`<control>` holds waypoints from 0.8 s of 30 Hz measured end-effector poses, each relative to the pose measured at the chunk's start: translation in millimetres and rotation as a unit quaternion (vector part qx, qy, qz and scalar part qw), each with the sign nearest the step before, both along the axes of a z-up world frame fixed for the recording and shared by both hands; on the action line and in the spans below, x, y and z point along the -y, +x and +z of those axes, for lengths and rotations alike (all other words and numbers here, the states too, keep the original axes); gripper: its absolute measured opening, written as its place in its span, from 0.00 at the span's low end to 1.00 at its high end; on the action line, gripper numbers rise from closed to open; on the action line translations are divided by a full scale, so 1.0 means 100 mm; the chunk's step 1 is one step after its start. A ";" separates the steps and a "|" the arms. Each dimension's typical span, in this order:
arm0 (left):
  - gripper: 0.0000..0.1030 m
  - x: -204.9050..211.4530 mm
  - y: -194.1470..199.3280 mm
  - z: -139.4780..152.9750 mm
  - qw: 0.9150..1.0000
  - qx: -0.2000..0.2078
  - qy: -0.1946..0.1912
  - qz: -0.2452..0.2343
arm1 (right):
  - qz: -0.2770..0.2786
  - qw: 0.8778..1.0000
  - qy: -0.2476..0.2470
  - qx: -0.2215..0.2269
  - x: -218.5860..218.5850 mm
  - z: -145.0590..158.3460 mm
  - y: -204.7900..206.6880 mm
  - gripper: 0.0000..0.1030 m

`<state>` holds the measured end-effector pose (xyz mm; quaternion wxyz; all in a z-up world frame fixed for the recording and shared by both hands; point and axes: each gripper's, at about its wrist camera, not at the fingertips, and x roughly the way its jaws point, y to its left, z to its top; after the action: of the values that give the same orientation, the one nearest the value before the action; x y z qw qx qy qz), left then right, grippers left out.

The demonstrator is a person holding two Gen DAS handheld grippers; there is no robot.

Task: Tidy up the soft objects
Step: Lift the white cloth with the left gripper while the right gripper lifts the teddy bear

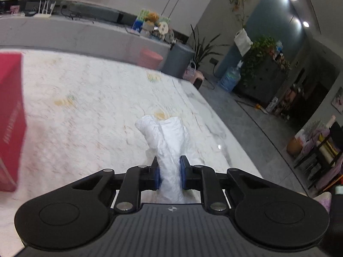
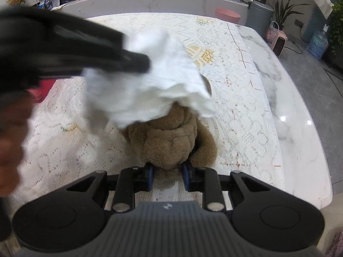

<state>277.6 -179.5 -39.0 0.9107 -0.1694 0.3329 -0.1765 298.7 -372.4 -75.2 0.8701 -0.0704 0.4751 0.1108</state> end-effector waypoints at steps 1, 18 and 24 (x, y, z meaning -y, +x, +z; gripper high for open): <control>0.18 -0.04 -0.03 0.07 1.000 0.010 0.000 0.001 | 0.000 1.000 -0.002 0.001 -0.01 0.00 0.00 0.24; 0.18 -1.13 -0.64 1.35 0.990 0.132 -0.045 -0.005 | -0.045 0.992 0.021 0.113 -0.11 0.63 -0.34 0.18; 0.18 -1.83 -0.87 1.65 0.986 0.159 -0.040 0.023 | -0.021 0.983 0.014 0.181 -0.56 1.18 -0.52 0.08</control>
<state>190.3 3.0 125.7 0.9485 -0.1826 0.1723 -0.1931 246.5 -316.2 42.6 0.9446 -0.0673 0.3099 0.0846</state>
